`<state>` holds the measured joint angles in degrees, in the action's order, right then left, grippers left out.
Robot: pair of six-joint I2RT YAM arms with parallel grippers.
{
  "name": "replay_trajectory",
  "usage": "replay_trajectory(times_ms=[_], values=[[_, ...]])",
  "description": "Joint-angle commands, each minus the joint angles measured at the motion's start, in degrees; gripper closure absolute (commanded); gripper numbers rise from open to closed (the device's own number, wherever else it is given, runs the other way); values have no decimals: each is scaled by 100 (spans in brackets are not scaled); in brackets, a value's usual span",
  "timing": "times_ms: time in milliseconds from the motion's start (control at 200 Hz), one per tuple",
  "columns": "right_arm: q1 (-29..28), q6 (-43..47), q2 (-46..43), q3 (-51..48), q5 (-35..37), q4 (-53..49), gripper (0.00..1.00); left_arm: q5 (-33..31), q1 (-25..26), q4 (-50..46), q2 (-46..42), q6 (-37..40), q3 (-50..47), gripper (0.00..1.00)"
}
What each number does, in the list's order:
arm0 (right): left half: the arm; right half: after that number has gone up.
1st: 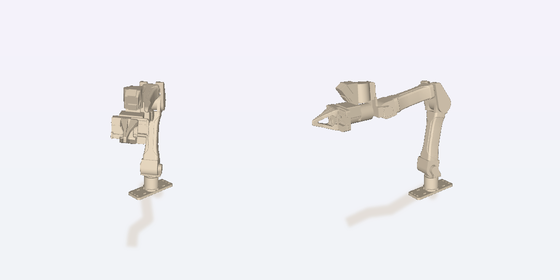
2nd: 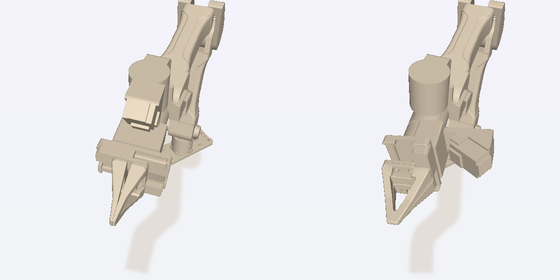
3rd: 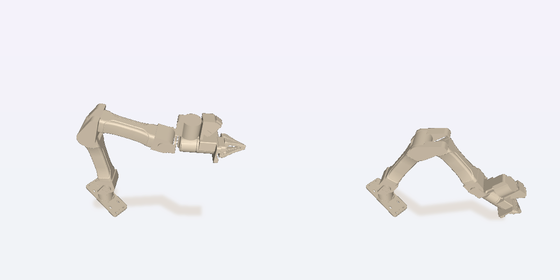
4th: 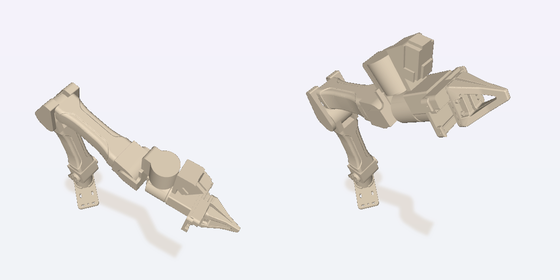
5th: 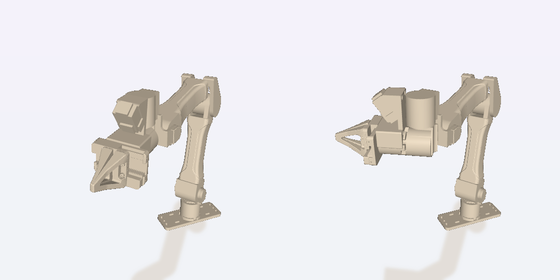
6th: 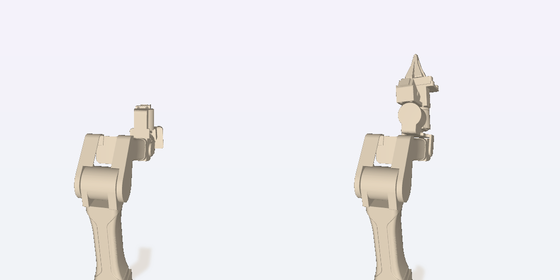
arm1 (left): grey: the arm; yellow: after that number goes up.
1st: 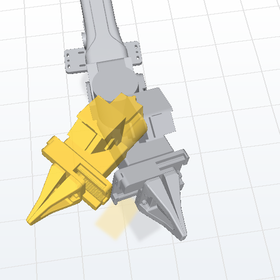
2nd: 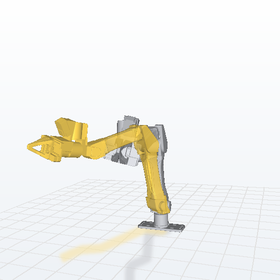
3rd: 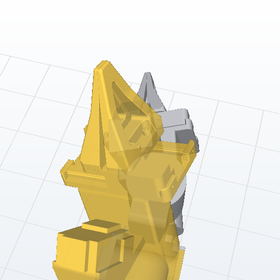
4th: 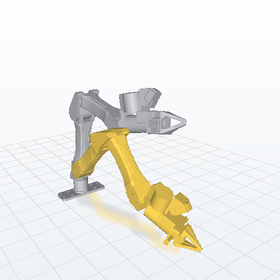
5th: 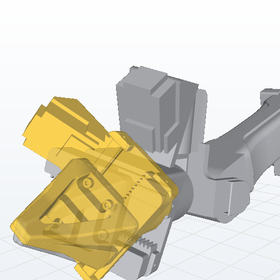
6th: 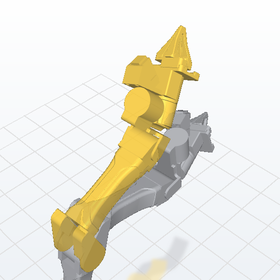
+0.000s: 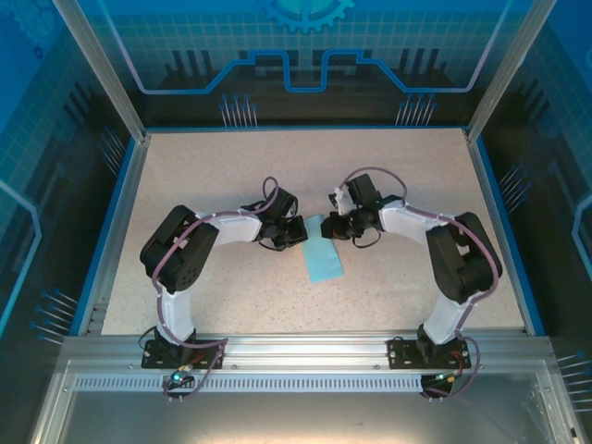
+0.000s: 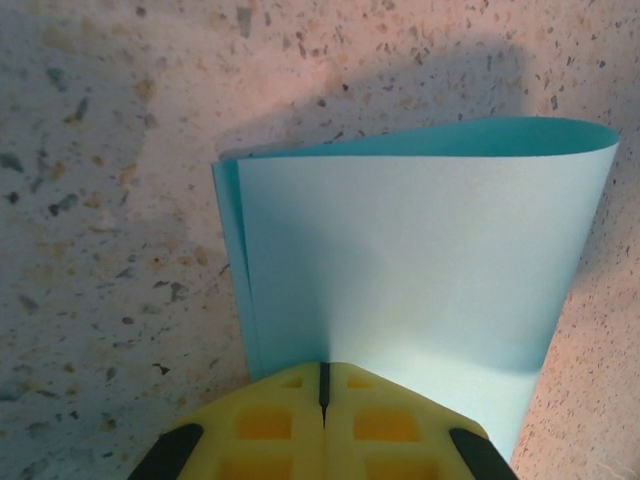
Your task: Fold a paper plane with a square sheet of paper (pick it up from the middle)
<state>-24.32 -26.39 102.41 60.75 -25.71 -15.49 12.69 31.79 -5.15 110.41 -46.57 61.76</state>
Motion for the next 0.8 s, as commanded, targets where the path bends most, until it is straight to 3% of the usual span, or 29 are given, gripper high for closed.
replay_trajectory(times_ms=[0, 225, 515, 795], values=[[159, -61, 495, 242, 51, 10, 89, -276, 36, -645, 356, 130, -50, 93], [497, -156, 893, 69, 131, 181, 89, -277, 34, -672, 350, 157, -102, 93], [480, -178, 617, 433, -184, 179, 89, -289, 43, -658, 323, 129, -159, 93], [487, -185, 1317, 883, -128, 129, 89, -302, 42, -672, 257, 118, -191, 93]])
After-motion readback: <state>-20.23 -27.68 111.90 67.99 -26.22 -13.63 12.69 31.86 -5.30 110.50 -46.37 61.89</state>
